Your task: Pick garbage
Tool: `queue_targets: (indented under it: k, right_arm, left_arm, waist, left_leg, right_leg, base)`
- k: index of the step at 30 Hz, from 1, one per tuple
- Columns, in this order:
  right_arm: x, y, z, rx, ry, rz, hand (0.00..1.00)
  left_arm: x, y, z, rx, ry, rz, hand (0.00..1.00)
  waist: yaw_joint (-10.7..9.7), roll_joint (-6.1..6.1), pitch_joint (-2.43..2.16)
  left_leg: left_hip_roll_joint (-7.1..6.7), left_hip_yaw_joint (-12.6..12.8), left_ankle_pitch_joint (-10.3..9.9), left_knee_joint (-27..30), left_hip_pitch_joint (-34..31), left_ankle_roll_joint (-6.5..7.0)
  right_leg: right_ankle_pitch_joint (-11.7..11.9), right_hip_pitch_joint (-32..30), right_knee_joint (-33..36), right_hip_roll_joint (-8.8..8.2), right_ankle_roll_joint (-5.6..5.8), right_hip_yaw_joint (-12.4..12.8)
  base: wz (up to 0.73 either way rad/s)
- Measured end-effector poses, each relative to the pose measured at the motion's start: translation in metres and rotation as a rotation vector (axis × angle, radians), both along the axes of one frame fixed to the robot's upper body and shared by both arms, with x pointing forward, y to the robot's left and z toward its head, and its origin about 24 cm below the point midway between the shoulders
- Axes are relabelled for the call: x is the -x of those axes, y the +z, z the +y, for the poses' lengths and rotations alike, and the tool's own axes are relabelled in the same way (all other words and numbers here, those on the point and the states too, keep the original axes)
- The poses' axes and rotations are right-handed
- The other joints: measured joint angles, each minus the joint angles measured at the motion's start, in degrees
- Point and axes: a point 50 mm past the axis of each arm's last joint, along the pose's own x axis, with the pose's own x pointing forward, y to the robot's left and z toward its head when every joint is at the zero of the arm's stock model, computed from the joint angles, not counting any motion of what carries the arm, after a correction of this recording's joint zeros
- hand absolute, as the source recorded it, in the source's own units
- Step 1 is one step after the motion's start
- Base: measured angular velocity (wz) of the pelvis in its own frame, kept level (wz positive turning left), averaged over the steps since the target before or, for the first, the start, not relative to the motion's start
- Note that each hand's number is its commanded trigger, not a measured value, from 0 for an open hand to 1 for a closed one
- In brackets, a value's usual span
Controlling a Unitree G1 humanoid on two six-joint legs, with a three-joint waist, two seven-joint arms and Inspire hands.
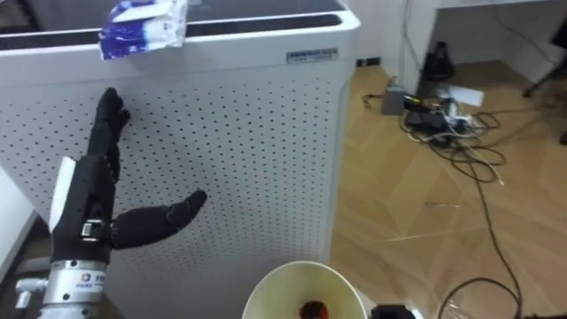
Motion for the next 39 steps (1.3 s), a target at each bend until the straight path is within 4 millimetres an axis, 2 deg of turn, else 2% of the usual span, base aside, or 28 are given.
queue_targets:
  k: [3, 5, 8, 14, 20, 25, 31, 39]
  right_arm:
    - [0.002, -0.001, 0.000, -0.009, 0.002, 0.004, 1.00]
    - [0.001, 0.001, 0.001, -0.017, 0.013, -0.003, 1.00]
    - [0.001, 0.001, -0.001, -0.014, 0.025, -0.002, 1.00]
    - [0.008, -0.002, -0.003, -0.008, 0.023, 0.021, 1.00]
    - [0.008, -0.002, -0.003, -0.014, 0.033, 0.022, 1.00]
    - [0.009, -0.002, -0.002, -0.016, 0.051, 0.027, 1.00]
    - [0.010, -0.002, -0.002, 0.000, 0.080, 0.032, 1.00]
    - [0.010, -0.003, -0.001, 0.013, 0.108, 0.036, 1.00]
  left_arm:
    - [0.002, 0.004, 0.009, -0.007, 0.075, -0.035, 0.00]
    - [0.005, 0.011, 0.019, -0.010, 0.144, -0.080, 0.00]
    - [0.008, 0.019, 0.026, -0.033, 0.214, -0.138, 0.00]
    - [0.016, 0.024, 0.026, -0.099, 0.257, -0.173, 0.00]
    - [0.018, 0.033, 0.025, -0.174, 0.260, -0.220, 0.00]
    - [0.020, 0.041, 0.025, -0.262, 0.268, -0.272, 0.00]
    - [0.022, 0.050, 0.023, -0.290, 0.267, -0.317, 0.00]
    - [0.020, 0.061, 0.021, -0.301, 0.267, -0.377, 0.00]
  waist:
    - [1.2, -0.09, 0.04]
    - [1.4, -0.39, -0.13]
    - [1.4, -0.65, -0.25]
    - [1.4, -0.71, -0.26]
    - [1.4, -0.68, -0.29]
    - [1.2, -0.67, -0.28]
    - [1.3, -0.55, -0.27]
    - [1.1, 0.83, -0.04]
  left_leg:
    - [0.94, -1.1, 0.7, -3.0, 2.1, -1.08]
    - [1.06, -1.4, 1.1, -5.3, 3.7, -1.72]
    - [1.72, -1.3, 1.4, -6.8, 4.5, -1.99]
    - [2.19, -1.3, 1.4, -9.0, 6.7, -2.04]
    - [2.18, -1.4, 1.4, -9.9, 7.4, -2.00]
    - [2.13, -1.4, 1.4, -10.4, 8.2, -2.00]
    - [2.16, -1.4, 1.4, -11.0, 8.9, -2.01]
    - [2.16, -1.3, 1.4, -11.1, 9.2, -2.01]
  right_leg:
    - [1.1, 3.2, -4.9, 1.72, -0.83, -1.8]
    - [1.6, 4.7, -7.7, 2.82, -1.16, -2.1]
    - [1.9, 5.7, -8.9, 3.18, -1.47, -2.0]
    - [3.0, 8.7, -13.0, 4.22, -1.46, -2.0]
    - [3.9, 9.7, -14.7, 4.52, -1.12, -1.9]
    - [3.9, 10.6, -15.4, 4.59, -1.10, -2.0]
    - [3.9, 11.1, -15.9, 4.64, -1.10, -2.0]
    - [3.9, 11.3, -16.0, 4.63, -1.07, -1.9]
  base:
    - [0.15]
    - [0.00]
    - [-0.04]
    - [0.00]
    - [-0.02]
    - [0.00]
    - [0.00]
    - [0.00]
